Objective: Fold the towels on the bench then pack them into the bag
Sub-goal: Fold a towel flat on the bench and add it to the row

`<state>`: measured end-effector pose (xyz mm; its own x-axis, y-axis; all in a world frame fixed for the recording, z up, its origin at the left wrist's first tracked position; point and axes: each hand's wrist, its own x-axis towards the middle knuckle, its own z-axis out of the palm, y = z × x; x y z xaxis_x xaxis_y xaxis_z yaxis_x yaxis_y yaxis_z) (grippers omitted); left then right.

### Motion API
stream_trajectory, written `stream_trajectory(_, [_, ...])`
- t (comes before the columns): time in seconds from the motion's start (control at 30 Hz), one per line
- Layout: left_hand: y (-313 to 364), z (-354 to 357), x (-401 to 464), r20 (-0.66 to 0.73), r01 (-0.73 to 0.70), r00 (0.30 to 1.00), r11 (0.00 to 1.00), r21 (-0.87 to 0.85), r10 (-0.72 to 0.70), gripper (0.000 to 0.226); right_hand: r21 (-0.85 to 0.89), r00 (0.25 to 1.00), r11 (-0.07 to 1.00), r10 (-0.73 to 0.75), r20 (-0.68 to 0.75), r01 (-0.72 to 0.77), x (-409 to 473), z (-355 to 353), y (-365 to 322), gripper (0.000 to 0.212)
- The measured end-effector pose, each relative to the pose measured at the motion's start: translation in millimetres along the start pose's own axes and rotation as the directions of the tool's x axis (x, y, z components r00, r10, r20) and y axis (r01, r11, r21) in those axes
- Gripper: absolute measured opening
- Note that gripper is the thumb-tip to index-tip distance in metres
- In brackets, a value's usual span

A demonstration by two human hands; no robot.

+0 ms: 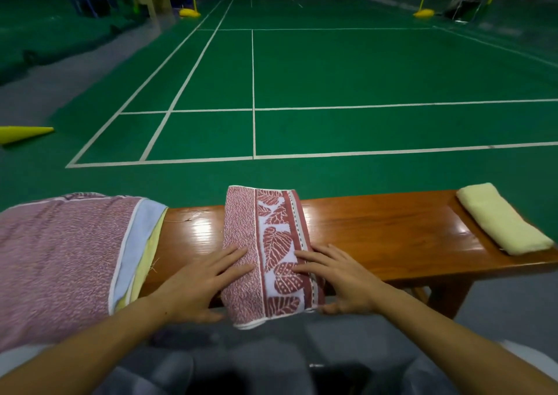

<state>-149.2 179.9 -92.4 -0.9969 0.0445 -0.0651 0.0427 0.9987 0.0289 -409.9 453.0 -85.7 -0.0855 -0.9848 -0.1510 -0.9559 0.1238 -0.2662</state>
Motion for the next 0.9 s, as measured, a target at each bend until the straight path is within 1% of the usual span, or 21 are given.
stream_trajectory(0.07, [0.8, 6.8, 3.0, -0.058, -0.005, 0.998, 0.998, 0.057, 0.008, 0.097, -0.075, 1.000, 0.997, -0.017, -0.023, 0.015, 1.3, 5.1, 1.8, 0.100])
stream_trajectory(0.17, [4.8, 13.0, 8.9, -0.127, 0.004, 0.992, 0.998, 0.069, 0.005, 0.094, -0.215, 0.996, 0.976, -0.039, -0.079, 0.021, 3.1, 14.6, 3.5, 0.106])
stream_trajectory(0.2, [7.0, 13.9, 10.3, -0.144, 0.009, 0.990, 0.998, 0.066, 0.001, 0.093, -0.242, 0.992, 0.970, -0.051, -0.113, 0.022, 4.1, 18.9, 3.2, 0.104])
stream_trajectory(0.27, [10.9, 13.1, 11.3, -0.169, 0.000, 0.986, 0.999, 0.043, 0.007, 0.092, -0.238, 0.983, 0.971, -0.061, -0.172, 0.019, 6.5, 24.9, 0.8, 0.095])
stream_trajectory(0.33, [13.1, 10.3, 11.4, -0.202, -0.040, 0.979, 0.999, -0.016, 0.036, 0.085, -0.207, 0.976, 0.978, -0.069, -0.209, 0.024, 8.6, 25.2, -1.9, 0.084])
stream_trajectory(0.43, [14.1, 3.6, 10.2, -0.305, -0.122, 0.951, 0.970, -0.210, 0.053, 0.063, -0.141, 0.968, 0.988, -0.100, -0.232, 0.069, 8.7, 20.7, -3.3, 0.068])
stream_trajectory(0.5, [17.5, -3.7, 8.8, -0.366, -0.146, 0.931, 0.923, -0.357, 0.005, 0.048, -0.020, 0.958, 0.994, -0.108, -0.266, 0.106, 6.9, 18.8, -2.4, 0.054])
stream_trajectory(0.53, [20.0, -8.8, 8.3, -0.385, -0.149, 0.923, 0.893, -0.426, -0.030, 0.043, 0.062, 0.955, 0.992, -0.089, -0.284, 0.111, 5.5, 16.9, -2.6, 0.047])
stream_trajectory(0.6, [24.5, -20.4, 8.2, -0.396, -0.142, 0.912, 0.822, -0.551, -0.109, 0.034, 0.230, 0.956, 0.970, -0.009, -0.294, 0.079, 2.1, 11.2, -6.0, 0.040])
stream_trajectory(0.67, [28.9, -30.3, 8.6, -0.373, -0.116, 0.909, 0.746, -0.656, -0.186, 0.027, 0.441, 0.955, 0.896, 0.086, -0.283, 0.050, -3.3, 1.5, -15.6, 0.037])
stream_trajectory(0.73, [33.1, -35.5, 9.1, -0.320, -0.064, 0.907, 0.659, -0.749, -0.275, 0.021, 0.649, 0.951, 0.759, 0.161, -0.266, 0.053, -7.3, -9.5, -24.9, 0.033])
stream_trajectory(0.83, [41.0, -39.6, 14.1, -0.224, 0.016, 0.894, 0.527, -0.850, -0.387, 0.023, 0.830, 0.943, 0.556, 0.259, -0.212, 0.034, -9.1, -22.8, -39.4, 0.030])
stream_trajectory(0.9, [44.6, -44.1, 19.1, -0.163, 0.034, 0.885, 0.409, -0.912, -0.437, 0.026, 0.916, 0.930, 0.398, 0.320, -0.184, 0.044, -5.6, -28.9, -46.0, 0.030])
